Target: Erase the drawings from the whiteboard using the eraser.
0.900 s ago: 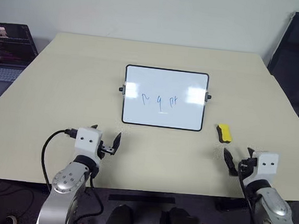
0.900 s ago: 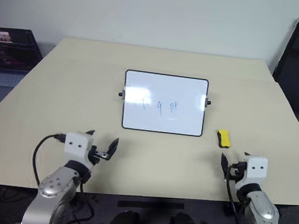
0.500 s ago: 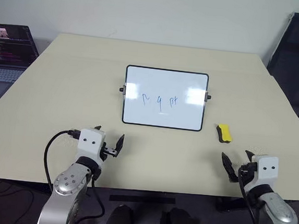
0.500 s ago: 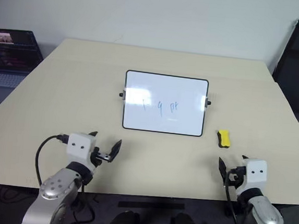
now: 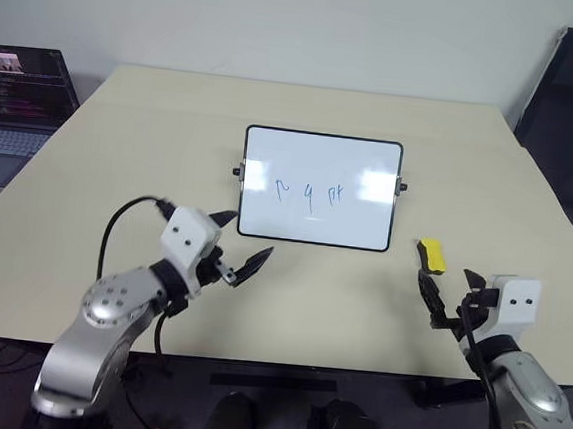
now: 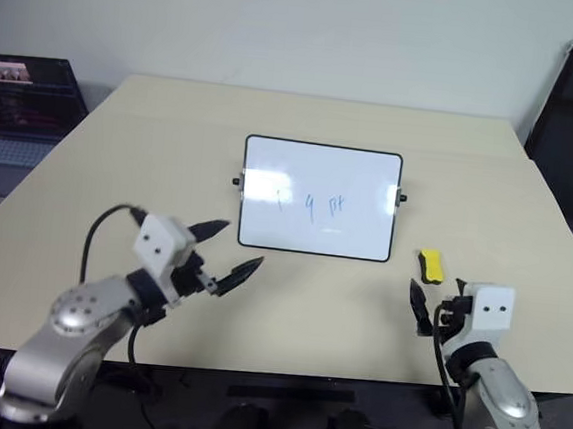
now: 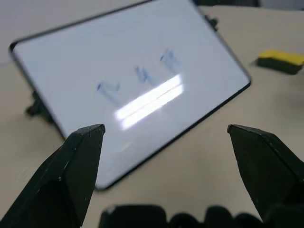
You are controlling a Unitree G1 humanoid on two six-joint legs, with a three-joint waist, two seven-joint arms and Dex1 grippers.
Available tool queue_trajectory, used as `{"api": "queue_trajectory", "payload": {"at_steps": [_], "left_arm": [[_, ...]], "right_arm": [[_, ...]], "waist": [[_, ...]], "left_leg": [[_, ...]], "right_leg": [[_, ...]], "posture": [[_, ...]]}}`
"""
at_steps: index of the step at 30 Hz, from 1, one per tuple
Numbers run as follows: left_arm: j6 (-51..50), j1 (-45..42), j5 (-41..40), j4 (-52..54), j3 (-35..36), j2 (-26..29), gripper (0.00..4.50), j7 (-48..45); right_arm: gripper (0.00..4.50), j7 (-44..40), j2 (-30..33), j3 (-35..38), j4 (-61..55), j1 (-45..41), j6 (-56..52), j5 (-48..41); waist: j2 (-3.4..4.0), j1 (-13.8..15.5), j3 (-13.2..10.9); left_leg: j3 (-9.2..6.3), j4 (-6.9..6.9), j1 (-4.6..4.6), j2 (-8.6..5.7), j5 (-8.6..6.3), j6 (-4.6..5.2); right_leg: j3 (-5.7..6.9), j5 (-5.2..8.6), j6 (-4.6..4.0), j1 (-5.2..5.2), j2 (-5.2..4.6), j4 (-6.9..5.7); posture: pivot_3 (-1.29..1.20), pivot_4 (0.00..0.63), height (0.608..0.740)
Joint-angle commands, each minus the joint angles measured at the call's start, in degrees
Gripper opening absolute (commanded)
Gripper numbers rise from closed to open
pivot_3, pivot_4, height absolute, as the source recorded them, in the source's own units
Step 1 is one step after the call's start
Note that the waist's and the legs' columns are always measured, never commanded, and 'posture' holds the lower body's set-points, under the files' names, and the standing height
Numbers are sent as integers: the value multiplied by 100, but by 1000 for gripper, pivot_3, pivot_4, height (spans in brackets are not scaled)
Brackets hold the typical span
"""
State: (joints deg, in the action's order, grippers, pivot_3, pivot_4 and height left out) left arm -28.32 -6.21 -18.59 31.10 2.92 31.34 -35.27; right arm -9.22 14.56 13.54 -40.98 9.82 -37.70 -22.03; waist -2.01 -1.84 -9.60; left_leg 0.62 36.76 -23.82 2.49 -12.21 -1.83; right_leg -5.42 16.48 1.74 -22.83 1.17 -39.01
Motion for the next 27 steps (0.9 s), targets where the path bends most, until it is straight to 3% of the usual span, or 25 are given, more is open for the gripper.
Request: {"api": "queue_trajectory", "payload": {"at_steps": [1,11,20,27], "left_arm": [[68,-486,-308,-405,-231,30,4500,-535],[248,-1779,-538,-1812,-710,182,4500,-2011],[556,-2247,-456,-2246,-941,108,4500,-2466],[705,-2475,-470,-2354,-1039,31,4500,-2732]], "right_arm": [[4465,309,-72,187,-178,-433,-363,-242],[4465,660,161,-123,1007,-1775,-1258,50],[4465,622,138,-403,2503,-2553,-756,556],[4465,506,116,-303,3006,-2694,-533,597]], "waist": [[0,-19,-1],[0,-47,-2],[3,-51,-4],[4,-54,-4]], "left_leg": [[0,0,0,-1,0,0],[9,-9,-12,-1,0,1],[13,-8,-30,-1,0,1],[14,-8,-31,0,0,1]], "right_leg": [[-2,-3,6,-1,0,0],[-4,-17,27,-22,18,-3],[-3,-26,16,-36,18,-3],[-3,-26,16,-36,18,-3]], "posture": [[0,150,740],[0,150,740],[0,150,740],[0,150,740]]}}
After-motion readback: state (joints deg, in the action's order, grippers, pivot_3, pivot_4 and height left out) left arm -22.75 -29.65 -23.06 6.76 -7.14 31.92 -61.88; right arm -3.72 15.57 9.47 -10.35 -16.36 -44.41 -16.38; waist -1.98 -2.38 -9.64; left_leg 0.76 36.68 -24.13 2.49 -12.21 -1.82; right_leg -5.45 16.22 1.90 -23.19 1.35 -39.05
